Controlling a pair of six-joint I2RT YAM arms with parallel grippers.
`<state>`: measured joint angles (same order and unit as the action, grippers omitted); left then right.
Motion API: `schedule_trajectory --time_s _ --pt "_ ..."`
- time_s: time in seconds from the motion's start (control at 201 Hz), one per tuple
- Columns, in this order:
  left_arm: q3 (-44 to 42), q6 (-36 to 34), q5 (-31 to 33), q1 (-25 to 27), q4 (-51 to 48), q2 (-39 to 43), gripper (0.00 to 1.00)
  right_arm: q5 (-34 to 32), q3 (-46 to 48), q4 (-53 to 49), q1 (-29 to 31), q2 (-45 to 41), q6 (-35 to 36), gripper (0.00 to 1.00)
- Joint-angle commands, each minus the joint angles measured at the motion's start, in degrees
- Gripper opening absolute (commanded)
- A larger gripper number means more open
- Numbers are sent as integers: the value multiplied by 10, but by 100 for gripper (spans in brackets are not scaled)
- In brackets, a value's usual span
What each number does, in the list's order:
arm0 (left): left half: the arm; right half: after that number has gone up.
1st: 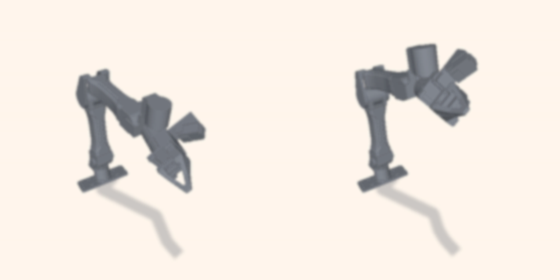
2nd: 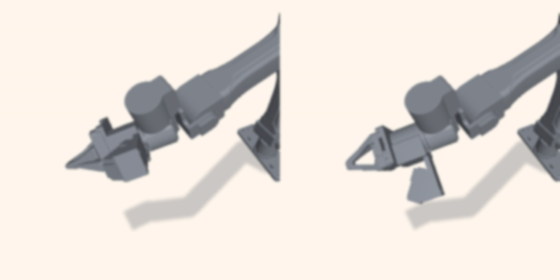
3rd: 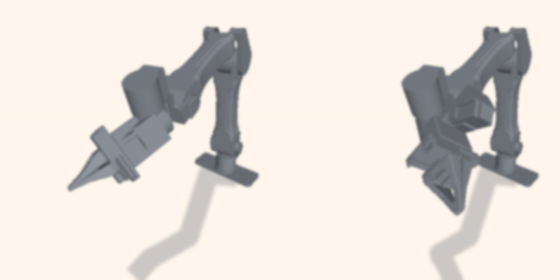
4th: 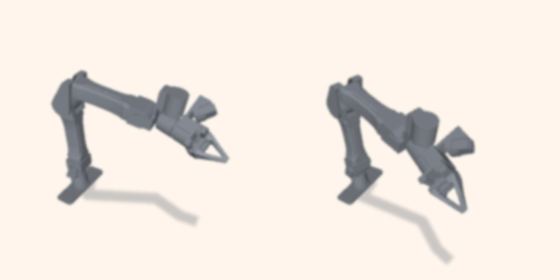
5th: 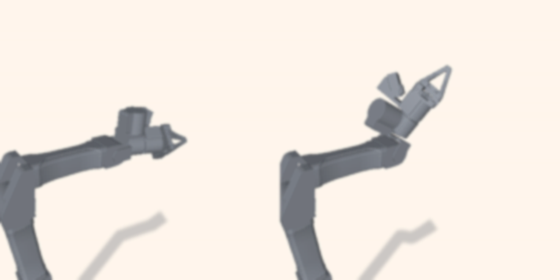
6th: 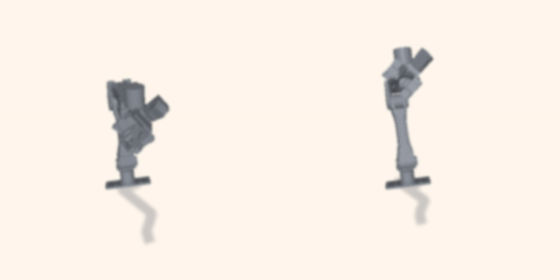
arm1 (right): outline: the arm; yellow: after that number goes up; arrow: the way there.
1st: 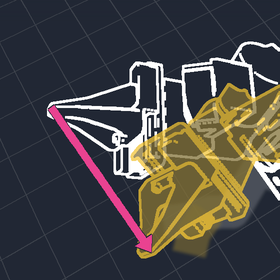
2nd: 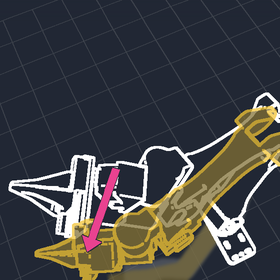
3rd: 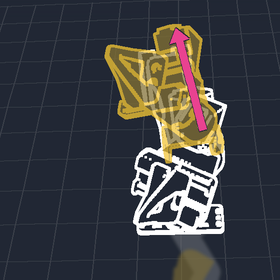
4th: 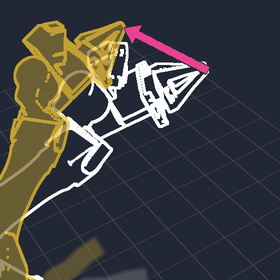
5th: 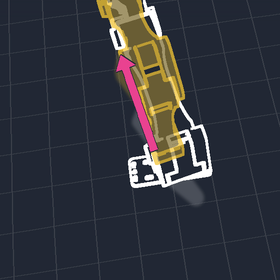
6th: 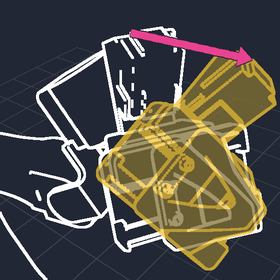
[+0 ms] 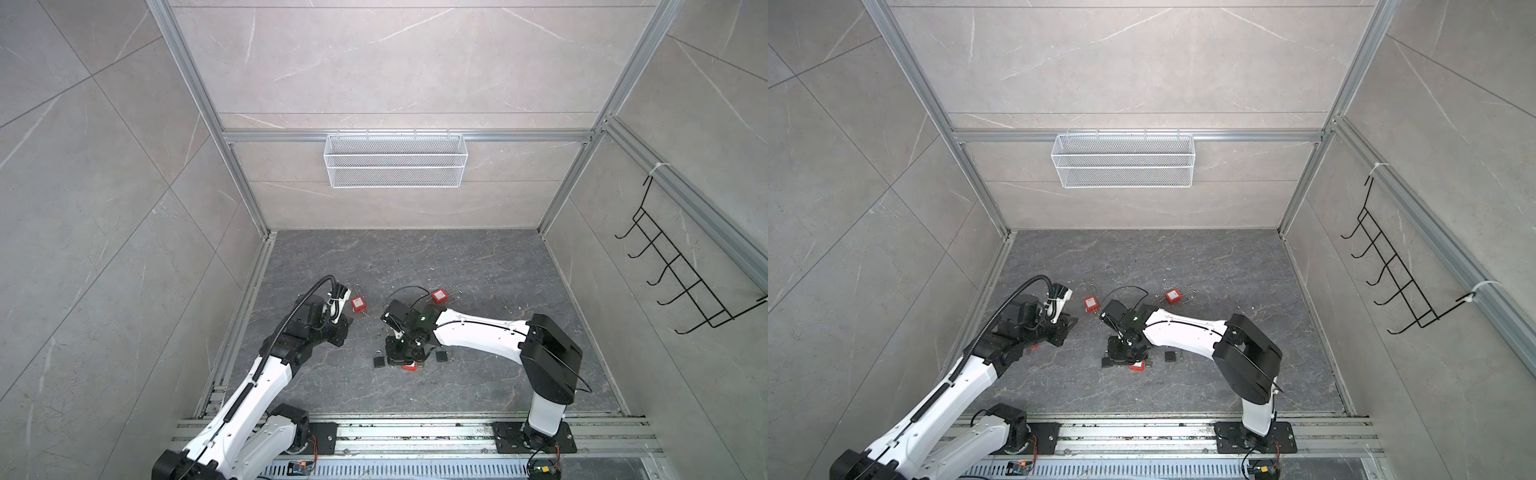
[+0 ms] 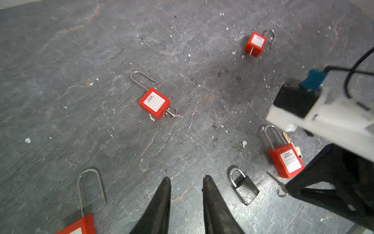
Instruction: Lock with the key
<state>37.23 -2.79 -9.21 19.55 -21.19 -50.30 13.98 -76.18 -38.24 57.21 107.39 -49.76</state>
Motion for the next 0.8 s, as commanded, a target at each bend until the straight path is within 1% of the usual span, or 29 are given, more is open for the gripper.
schedule_trajectory --time_s 0.0,0.1,0.214,0.284,0.368,0.438,0.538,0.627,0.682,0.742,0.797 --pt "3 45 23 -3 2 33 31 5 -45 -45 0 38 6 0" --pt "6 52 20 -3 -15 41 33 1 -72 -70 -1 63 10 0" --pt "10 58 19 -3 -27 42 33 7 -85 -78 -1 78 16 4" --pt "12 66 13 -3 -31 40 34 -1 -91 -87 -2 79 17 10" --pt "17 75 2 -3 -39 37 40 -19 -92 -94 -2 70 15 20" --pt "26 83 -7 -3 -47 32 41 -36 -91 -95 -2 55 14 26" --pt "41 91 -19 -3 -56 21 45 -52 -92 -92 -2 31 19 32" --pt "61 101 -42 -3 -61 6 49 -90 -93 -98 -2 4 16 37" --pt "71 106 -63 -3 -57 -6 53 -115 -88 -102 -10 -16 10 40" --pt "80 113 -83 -3 -46 -21 54 -130 -76 -100 -27 -38 -3 43" --pt "86 119 -99 -3 -34 -39 54 -154 -63 -97 -47 -61 -21 53"
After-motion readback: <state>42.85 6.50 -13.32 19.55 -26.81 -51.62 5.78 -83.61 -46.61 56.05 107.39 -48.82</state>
